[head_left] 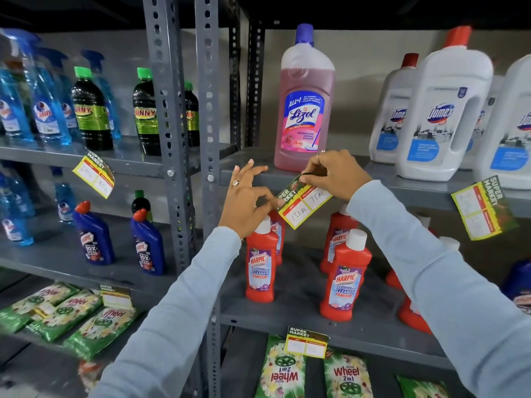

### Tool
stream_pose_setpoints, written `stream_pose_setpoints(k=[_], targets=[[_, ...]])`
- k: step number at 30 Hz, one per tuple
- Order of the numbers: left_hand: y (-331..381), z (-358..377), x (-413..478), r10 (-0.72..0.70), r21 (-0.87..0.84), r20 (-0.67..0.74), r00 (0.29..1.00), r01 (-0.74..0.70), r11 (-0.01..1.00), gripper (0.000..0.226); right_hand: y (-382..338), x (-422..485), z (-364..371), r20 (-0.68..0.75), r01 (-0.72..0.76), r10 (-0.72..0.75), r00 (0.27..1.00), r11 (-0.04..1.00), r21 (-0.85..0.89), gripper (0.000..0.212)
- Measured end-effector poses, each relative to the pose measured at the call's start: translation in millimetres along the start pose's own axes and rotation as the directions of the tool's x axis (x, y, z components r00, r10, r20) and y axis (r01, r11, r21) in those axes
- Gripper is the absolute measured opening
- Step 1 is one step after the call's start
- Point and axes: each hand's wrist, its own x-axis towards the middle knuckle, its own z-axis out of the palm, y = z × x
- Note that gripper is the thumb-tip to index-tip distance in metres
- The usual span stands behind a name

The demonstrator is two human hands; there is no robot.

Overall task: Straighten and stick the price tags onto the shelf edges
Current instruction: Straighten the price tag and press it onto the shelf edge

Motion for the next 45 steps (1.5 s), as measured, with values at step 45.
stream_pose_setpoints(k=[45], targets=[[-2, -28, 47, 0.004, -0.01, 0.069, 0.998, -0.003, 1.0, 0.033, 11, -6, 3, -0.129, -0.274, 0.317, 0.939, 0.922, 0.274, 0.021]])
